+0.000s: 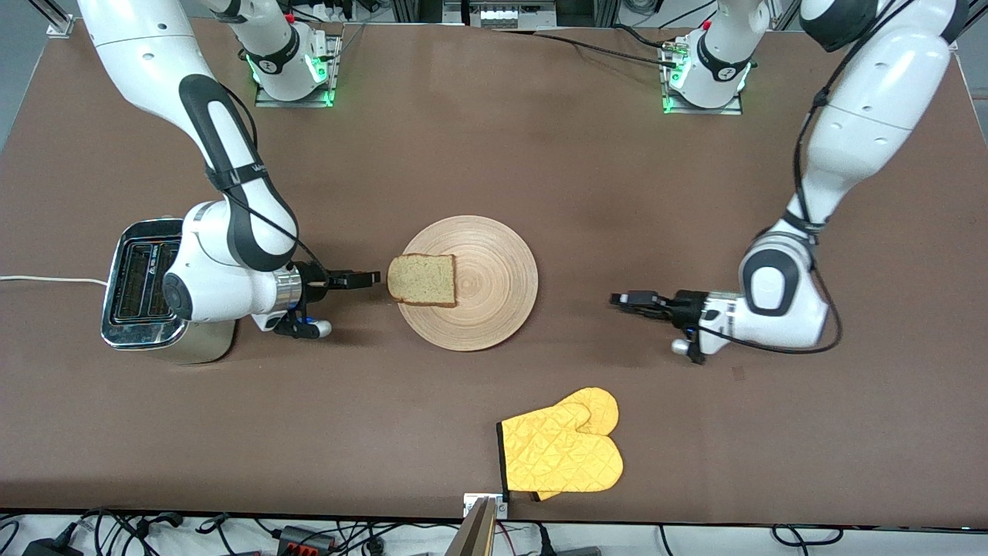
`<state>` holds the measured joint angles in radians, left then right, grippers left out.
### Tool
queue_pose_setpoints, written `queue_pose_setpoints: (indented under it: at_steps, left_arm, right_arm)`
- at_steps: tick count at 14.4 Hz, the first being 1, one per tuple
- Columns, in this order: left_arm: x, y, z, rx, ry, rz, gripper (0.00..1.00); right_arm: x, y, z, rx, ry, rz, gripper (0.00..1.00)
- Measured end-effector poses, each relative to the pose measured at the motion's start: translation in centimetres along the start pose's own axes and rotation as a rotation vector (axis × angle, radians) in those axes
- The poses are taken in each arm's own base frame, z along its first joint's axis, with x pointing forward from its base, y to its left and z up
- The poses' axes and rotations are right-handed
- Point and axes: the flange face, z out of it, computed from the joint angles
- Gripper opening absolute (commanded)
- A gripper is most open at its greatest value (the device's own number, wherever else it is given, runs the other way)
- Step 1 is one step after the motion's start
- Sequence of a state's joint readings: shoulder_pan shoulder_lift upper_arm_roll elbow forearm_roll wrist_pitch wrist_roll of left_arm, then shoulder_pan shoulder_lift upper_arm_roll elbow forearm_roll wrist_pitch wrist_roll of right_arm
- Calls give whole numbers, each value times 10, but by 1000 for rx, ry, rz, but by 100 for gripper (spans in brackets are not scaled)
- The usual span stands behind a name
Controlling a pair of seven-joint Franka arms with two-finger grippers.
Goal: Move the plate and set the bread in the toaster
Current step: 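Grasp the bread slice with the right gripper while the left gripper retracts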
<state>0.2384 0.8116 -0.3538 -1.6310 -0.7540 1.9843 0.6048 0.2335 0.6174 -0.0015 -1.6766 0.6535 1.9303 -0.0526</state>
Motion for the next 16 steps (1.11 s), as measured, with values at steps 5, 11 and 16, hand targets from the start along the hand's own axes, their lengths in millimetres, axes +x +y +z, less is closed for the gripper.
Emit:
queue_pose_setpoints:
  at_steps: [5,11,16]
  left_arm:
    - [0,56,-115,310,-93,50,54]
    - [-23,152,-207,597,-156,9,61]
    - [-45,209,-253,747,-79,-22,100]
  right_arm:
    - [7,5,24,64,-6,-129,100]
    - [11,0,51,66,-7,-147,94]
    - [12,1,57,81,-9,-203,46]
